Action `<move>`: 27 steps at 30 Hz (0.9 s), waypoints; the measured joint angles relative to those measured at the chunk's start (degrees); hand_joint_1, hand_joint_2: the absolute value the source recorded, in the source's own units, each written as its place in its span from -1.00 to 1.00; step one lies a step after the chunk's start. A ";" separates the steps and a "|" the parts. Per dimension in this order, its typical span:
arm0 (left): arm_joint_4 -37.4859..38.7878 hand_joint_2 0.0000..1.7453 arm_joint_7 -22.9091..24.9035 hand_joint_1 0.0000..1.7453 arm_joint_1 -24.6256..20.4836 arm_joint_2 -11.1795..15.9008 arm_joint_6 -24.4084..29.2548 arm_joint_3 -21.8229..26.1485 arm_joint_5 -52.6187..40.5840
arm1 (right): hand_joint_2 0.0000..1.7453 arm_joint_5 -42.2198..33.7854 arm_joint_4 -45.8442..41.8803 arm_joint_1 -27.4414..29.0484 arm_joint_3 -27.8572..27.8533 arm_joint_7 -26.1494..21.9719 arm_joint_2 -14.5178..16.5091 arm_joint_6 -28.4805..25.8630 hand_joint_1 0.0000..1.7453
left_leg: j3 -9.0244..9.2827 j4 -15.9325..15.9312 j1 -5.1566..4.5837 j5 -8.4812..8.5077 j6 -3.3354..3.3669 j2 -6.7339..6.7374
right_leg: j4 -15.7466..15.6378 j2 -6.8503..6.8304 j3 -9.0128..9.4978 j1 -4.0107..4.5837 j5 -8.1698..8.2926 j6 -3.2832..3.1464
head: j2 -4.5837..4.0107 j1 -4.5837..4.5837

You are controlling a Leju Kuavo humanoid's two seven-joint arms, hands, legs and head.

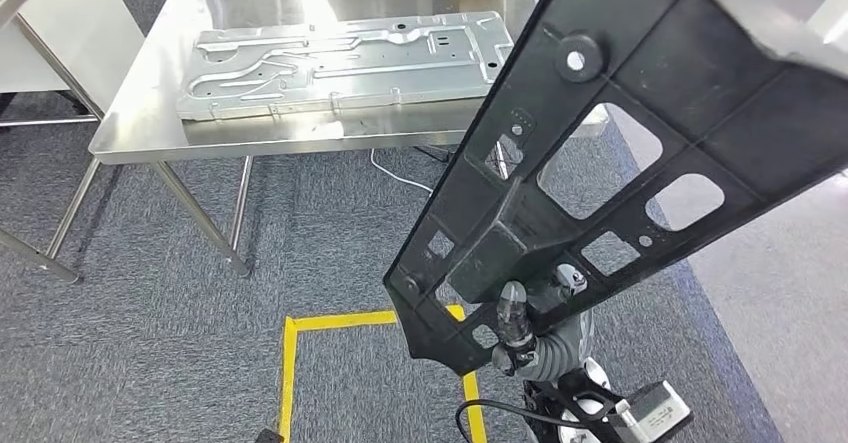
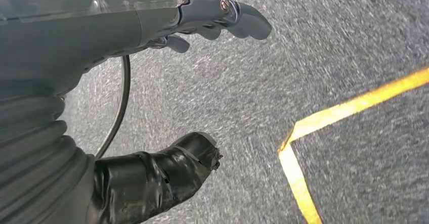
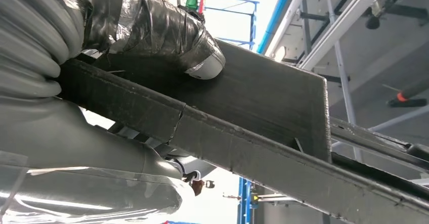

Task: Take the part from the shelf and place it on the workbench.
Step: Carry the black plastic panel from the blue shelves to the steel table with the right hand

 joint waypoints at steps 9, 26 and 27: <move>0.00 1.00 -0.44 -1.00 -0.32 0.05 0.15 -0.37 1.35 | 1.00 0.76 -0.10 0.07 -0.09 0.10 0.03 -0.32 1.00 | 0.54 3.68 0.01 -2.77 -2.52 0.03 | -11.65 -0.13 3.94 0.23 6.64 -2.86 | 0.00 -0.51; 0.02 1.00 -1.31 -1.00 0.70 0.73 0.20 -0.57 3.20 | 1.00 2.62 0.64 -0.67 0.47 1.04 1.28 -0.93 1.00 | -3.64 0.99 0.22 2.67 -0.40 -0.01 | -4.29 -0.08 6.99 0.19 0.00 -0.75 | 0.00 -0.85; 0.02 1.00 -1.32 -1.00 0.58 0.79 0.20 -0.57 3.20 | 1.00 2.63 0.66 -0.70 0.50 1.04 1.28 -0.93 1.00 | -3.38 0.98 0.21 2.32 -0.19 -0.03 | -0.78 -0.09 4.43 0.17 -1.32 -0.59 | 0.00 -0.84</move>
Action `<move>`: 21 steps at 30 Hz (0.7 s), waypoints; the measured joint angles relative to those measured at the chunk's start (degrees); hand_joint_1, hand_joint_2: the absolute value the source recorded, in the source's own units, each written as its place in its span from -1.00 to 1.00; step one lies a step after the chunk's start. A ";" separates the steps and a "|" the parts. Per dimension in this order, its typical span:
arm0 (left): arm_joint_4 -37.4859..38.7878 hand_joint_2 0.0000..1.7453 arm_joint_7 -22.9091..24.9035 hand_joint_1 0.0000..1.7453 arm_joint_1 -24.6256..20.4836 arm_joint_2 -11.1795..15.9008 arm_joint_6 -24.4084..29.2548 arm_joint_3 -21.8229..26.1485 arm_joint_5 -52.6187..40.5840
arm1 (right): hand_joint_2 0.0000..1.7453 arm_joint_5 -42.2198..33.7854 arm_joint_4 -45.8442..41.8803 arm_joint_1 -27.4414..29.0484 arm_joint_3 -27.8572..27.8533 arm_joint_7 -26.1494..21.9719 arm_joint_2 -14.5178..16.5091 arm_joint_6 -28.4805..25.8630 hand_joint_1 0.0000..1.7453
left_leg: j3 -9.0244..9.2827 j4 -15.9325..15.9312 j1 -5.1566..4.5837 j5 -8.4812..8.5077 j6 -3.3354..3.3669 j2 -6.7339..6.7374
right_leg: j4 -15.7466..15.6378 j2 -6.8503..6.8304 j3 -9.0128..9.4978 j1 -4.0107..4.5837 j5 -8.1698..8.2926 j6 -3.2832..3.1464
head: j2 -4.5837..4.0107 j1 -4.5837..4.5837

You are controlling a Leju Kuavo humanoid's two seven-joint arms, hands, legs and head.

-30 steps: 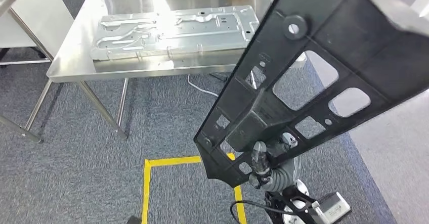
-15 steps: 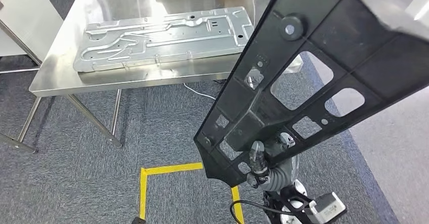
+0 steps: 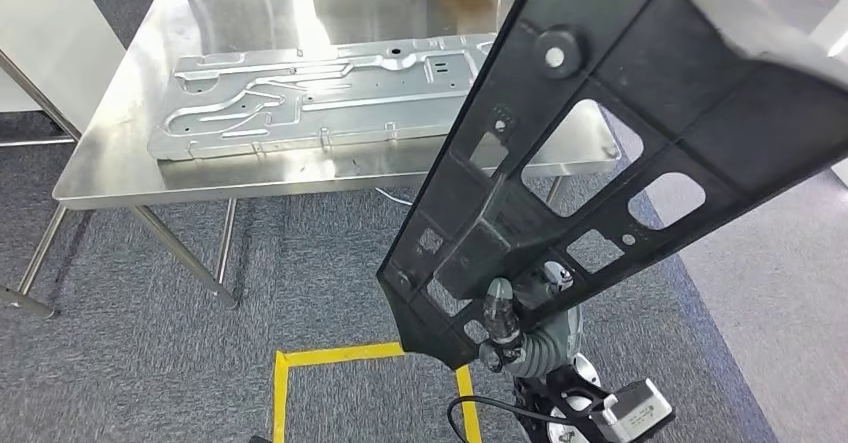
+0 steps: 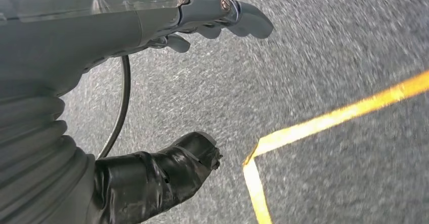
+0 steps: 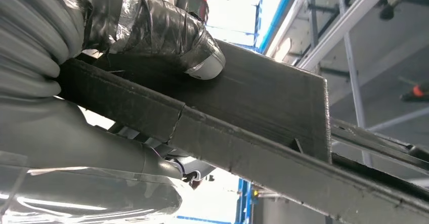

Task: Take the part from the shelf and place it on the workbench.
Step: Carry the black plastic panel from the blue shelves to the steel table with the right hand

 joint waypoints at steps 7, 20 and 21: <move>0.00 1.00 0.01 -1.00 0.03 0.03 -0.03 -0.05 -0.01 | 1.00 0.03 0.33 0.05 0.14 0.02 0.00 0.00 1.00 | 3.79 0.36 -0.20 -3.48 -0.44 -0.31 | -7.69 -0.02 -3.55 0.44 7.85 -0.66 | -0.01 0.08; 0.00 1.00 0.20 -1.00 0.12 0.11 -0.13 -0.44 0.22 | 1.00 0.11 0.45 -0.19 0.20 0.16 0.22 0.01 1.00 | -5.26 10.18 1.63 -4.33 -4.58 0.18 | -11.69 -0.05 1.94 -0.56 6.76 -2.04 | -0.01 -0.55; 0.00 1.00 0.20 -1.00 0.18 0.11 -0.13 -0.46 0.26 | 1.00 0.11 0.45 -0.20 0.20 0.19 0.22 0.01 1.00 | -4.26 6.41 1.76 -1.63 -4.69 0.22 | -11.65 -0.01 2.51 -0.67 6.30 -1.71 | -0.01 -0.58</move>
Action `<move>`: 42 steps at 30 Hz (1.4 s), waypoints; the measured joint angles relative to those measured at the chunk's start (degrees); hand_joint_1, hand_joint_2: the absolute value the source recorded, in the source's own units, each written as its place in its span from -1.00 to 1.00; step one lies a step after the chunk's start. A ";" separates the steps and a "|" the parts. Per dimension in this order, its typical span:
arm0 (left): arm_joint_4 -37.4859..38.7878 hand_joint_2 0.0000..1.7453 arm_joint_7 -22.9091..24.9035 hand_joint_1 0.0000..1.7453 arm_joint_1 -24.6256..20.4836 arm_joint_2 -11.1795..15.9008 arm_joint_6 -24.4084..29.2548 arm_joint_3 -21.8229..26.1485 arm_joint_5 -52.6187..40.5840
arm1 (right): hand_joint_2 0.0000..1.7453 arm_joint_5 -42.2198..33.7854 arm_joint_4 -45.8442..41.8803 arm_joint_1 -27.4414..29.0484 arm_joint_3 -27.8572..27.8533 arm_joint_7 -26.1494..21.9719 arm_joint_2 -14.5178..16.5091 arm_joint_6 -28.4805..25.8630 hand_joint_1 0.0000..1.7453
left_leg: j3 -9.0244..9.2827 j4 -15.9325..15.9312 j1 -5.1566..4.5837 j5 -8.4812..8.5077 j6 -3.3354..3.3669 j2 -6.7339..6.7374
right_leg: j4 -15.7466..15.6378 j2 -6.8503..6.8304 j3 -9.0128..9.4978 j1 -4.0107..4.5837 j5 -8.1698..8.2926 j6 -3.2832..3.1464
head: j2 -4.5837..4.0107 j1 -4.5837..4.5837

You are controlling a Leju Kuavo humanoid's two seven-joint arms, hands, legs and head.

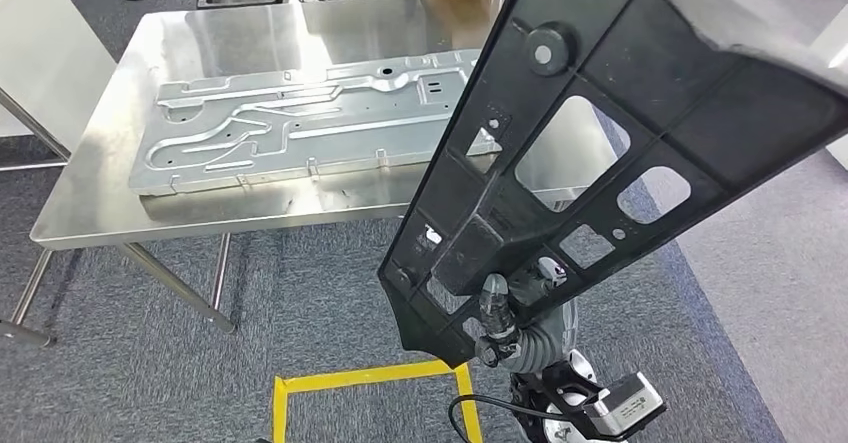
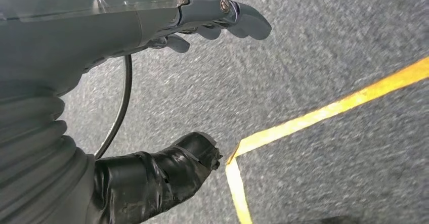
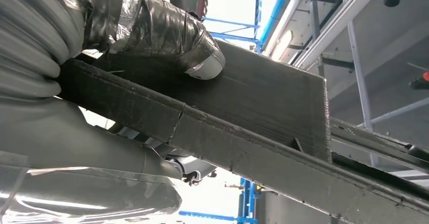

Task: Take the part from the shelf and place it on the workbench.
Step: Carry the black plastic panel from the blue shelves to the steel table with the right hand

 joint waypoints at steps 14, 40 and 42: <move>0.00 1.00 0.00 -1.00 -0.20 -0.05 0.11 -0.96 0.43 | 1.00 -0.30 0.49 -0.06 0.07 0.55 -0.02 0.03 1.00 | 7.15 -6.52 -1.22 -0.69 3.41 -0.16 | 11.75 -0.05 -8.02 0.40 -3.95 1.87 | 0.00 0.15; 0.00 1.00 -0.16 -1.00 1.01 -0.80 0.77 -1.78 2.29 | 1.00 4.08 -0.15 0.93 -0.21 4.49 -1.35 -3.08 1.00 | 5.67 -6.74 -0.80 0.59 3.44 0.09 | 9.95 0.18 -3.06 0.60 -5.81 2.01 | 0.00 0.48; 0.00 1.00 -0.28 -1.00 0.96 -0.92 0.79 -1.97 2.49 | 1.00 5.08 -0.31 0.94 -0.22 5.26 -1.62 -3.24 1.00 | 6.30 -6.71 -0.89 -0.05 3.64 0.02 | 15.33 0.16 -7.19 0.61 -7.28 2.22 | 0.00 0.63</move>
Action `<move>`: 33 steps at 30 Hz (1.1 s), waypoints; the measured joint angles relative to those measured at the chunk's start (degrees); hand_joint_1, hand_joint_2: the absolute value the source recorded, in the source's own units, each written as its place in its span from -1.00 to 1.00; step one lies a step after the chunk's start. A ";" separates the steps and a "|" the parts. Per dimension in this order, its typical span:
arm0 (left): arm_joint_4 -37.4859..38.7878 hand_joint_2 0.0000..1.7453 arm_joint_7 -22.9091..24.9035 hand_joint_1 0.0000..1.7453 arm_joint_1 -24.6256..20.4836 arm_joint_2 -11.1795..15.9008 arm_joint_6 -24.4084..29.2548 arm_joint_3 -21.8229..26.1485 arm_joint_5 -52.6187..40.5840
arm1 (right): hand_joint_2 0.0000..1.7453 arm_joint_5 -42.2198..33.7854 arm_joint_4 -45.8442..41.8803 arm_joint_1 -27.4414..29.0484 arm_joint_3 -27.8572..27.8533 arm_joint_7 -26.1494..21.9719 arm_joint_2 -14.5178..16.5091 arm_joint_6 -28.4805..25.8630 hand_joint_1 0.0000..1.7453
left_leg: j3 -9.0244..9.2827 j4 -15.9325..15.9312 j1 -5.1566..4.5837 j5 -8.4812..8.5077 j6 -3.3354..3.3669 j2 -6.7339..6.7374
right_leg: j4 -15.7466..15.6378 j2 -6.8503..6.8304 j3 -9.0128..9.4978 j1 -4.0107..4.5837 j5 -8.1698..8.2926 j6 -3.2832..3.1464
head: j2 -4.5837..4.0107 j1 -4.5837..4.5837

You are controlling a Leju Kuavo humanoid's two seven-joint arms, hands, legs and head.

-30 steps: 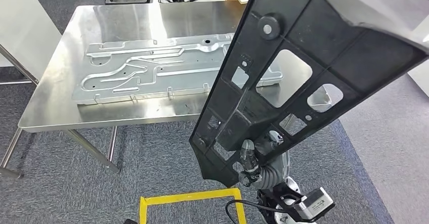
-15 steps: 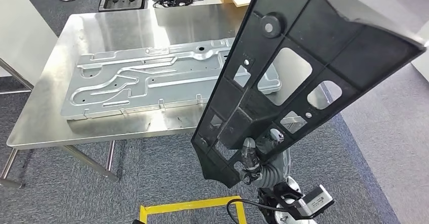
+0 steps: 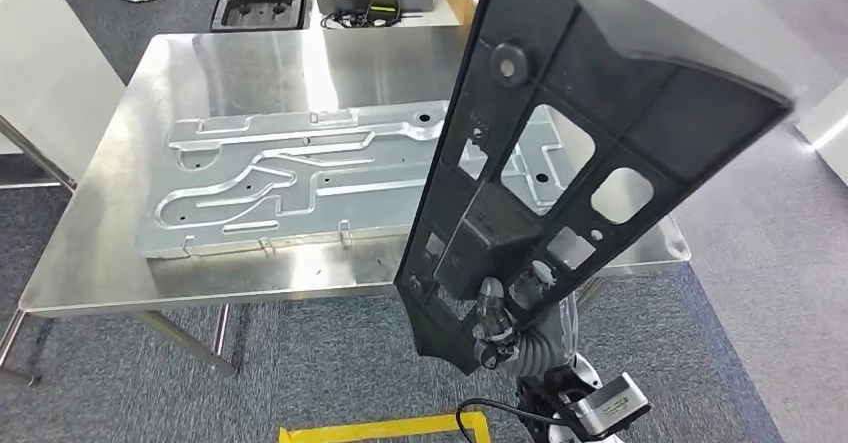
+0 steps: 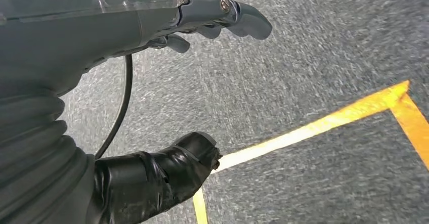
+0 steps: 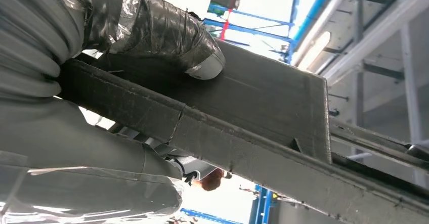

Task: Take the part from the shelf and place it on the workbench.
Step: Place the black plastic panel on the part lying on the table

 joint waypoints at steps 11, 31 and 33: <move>0.02 1.00 -0.26 -1.00 -0.68 -0.57 0.15 -0.46 1.17 | 1.00 11.59 -1.77 -3.08 -0.13 9.31 -2.55 -3.30 1.00 | 2.51 2.53 -0.20 -4.16 -2.36 -0.09 | -14.39 -0.24 3.08 0.18 10.33 -2.69 | 0.01 -0.35; 0.02 1.00 -0.39 -1.00 -1.79 -0.95 -0.61 -3.48 3.39 | 1.00 45.05 -1.55 -24.41 1.48 45.38 -15.23 14.13 1.00 | -1.99 -0.52 0.11 2.07 -0.38 -0.03 | 0.60 -0.18 -3.16 -0.22 2.20 0.26 | 0.00 -0.10; 0.02 1.00 -0.01 -1.00 -1.83 -1.01 -0.86 -3.93 3.45 | 1.00 45.72 -0.49 -27.12 2.47 48.01 -16.23 18.27 1.00 | -1.96 -0.23 0.21 1.83 -0.55 -0.10 | -2.50 -0.20 -2.12 -0.59 5.31 0.54 | 0.00 -0.07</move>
